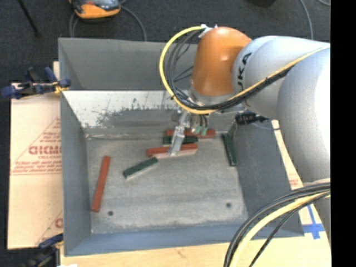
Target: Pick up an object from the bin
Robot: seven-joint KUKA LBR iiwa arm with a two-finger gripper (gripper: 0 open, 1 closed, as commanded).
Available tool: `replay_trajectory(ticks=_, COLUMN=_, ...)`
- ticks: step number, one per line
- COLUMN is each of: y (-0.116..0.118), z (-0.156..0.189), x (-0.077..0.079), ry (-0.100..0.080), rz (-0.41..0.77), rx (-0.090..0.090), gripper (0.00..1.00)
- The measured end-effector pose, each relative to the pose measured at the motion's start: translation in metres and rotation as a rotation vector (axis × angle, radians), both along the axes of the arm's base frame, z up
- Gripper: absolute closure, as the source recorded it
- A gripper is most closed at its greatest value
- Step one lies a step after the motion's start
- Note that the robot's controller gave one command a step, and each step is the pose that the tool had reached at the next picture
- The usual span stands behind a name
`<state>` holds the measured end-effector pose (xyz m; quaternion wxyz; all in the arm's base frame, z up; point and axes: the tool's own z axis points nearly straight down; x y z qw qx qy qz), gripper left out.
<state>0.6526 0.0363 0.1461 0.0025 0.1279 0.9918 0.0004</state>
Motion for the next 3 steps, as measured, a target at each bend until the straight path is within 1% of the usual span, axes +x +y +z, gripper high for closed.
replay_trajectory(ticks=1, y=0.009, z=-0.071, x=-0.014, ry=-0.001, rz=-0.061, rx=0.000, gripper=1.00)
replay_trajectory(ticks=2, y=0.009, z=-0.071, x=-0.014, ry=-0.001, rz=-0.060, rx=0.000, gripper=1.00)
replay_trajectory(ticks=3, y=0.002, z=0.082, x=-0.020, ry=-0.004, rz=-0.048, rx=0.001, gripper=1.00)
